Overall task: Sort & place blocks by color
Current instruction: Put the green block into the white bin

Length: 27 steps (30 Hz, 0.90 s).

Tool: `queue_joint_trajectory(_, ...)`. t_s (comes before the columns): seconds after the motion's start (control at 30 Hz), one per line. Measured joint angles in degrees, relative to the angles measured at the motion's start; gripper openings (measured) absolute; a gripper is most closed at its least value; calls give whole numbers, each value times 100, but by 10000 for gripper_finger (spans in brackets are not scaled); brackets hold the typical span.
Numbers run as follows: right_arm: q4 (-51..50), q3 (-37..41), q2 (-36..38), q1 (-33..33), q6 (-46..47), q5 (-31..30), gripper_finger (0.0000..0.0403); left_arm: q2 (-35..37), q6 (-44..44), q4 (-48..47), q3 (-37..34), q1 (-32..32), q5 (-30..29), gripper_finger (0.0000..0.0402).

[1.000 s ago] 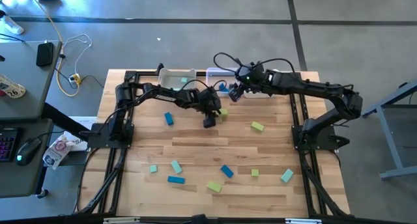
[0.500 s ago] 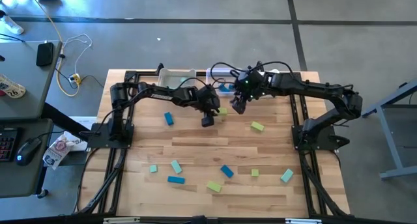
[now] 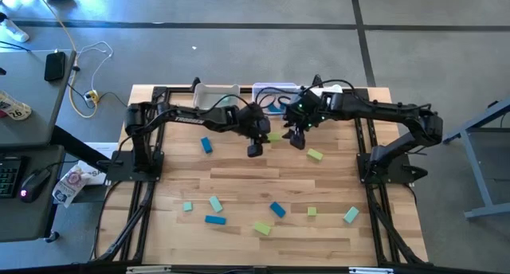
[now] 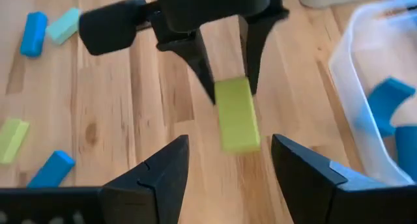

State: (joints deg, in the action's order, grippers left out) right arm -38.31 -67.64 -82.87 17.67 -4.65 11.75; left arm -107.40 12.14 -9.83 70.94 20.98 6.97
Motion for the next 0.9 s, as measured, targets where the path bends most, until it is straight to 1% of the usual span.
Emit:
queue_joint_trajectory(0.13,23,0,0,-250,-421,-308,204,-2,-222,10,0,-87,99,103)
queue_joint_trajectory(0.3,23,0,0,-541,-637,-487,204,-2,-426,147,0,-184,94,103)
queue_joint_trajectory(0.57,-27,0,0,-851,-524,-872,204,-6,-619,594,0,-353,98,103)
queue_joint_trajectory(0.77,-277,0,0,-884,-254,-876,204,-11,-660,714,83,-487,87,103)
queue_joint_trajectory(0.9,-546,0,0,-885,-32,-879,204,-12,-609,715,221,-548,-137,103)
